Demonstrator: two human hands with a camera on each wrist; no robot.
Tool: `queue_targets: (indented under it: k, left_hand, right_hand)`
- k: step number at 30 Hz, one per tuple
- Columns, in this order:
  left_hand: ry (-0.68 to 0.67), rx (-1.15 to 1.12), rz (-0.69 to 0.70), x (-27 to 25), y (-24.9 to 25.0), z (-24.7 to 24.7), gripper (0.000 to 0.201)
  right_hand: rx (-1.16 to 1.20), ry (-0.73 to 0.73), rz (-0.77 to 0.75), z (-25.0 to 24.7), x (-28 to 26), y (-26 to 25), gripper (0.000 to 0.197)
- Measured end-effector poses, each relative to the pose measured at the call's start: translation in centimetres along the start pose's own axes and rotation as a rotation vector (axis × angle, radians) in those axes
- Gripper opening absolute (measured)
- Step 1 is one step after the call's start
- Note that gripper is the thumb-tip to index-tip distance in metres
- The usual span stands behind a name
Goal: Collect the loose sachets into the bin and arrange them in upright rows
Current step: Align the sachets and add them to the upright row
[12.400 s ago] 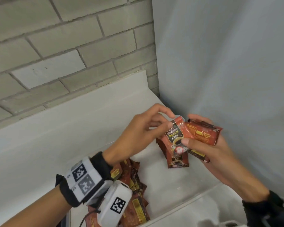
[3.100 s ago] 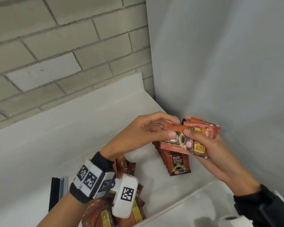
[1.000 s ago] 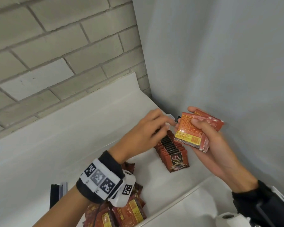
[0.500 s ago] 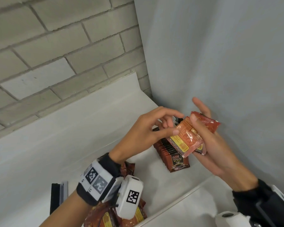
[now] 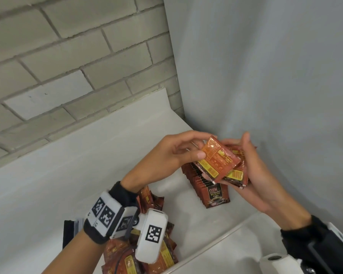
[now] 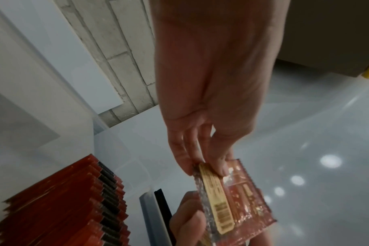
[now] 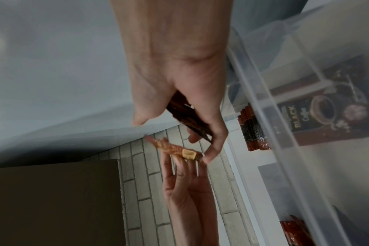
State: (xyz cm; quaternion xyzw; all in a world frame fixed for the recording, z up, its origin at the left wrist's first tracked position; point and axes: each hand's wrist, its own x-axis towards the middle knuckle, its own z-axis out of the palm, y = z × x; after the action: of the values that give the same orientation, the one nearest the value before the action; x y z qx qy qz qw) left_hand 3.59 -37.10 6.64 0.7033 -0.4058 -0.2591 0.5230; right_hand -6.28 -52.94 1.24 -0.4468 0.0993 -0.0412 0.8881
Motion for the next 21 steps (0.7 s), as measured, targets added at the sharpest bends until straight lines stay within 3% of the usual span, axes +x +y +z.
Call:
queue_targets:
  k: [4,6,12,15,19,21]
  left_hand:
    - [-0.024,-0.024,0.106,-0.4,0.3,-0.2,0.010]
    - [-0.046,0.003,0.158,-0.4,0.1,-0.3,0.009]
    - [-0.015,0.084,0.179,-0.2,-0.8,-0.6,0.007]
    - [0.019,0.118,0.152,0.0,-1.4,-0.6,0.016]
    - [0.054,0.097,0.105,-0.4,-1.2,-0.8,0.033]
    - [0.069,0.112,0.069,-0.6,-1.0,-0.9,0.038]
  right_hand:
    - [0.070,-0.047,0.083,0.3,-0.1,-0.2,0.091]
    - [0.023,-0.105,0.138,0.3,-0.1,-0.3,0.094]
    - [0.066,-0.189,0.193,-0.1,-0.3,-0.6,0.052]
    - [0.098,-0.178,0.164,-0.1,-0.5,-0.9,0.049]
    - [0.053,-0.099,0.114,0.3,-0.5,-1.0,0.026]
    - [0.020,-0.080,0.086,0.3,-0.5,-0.8,0.028]
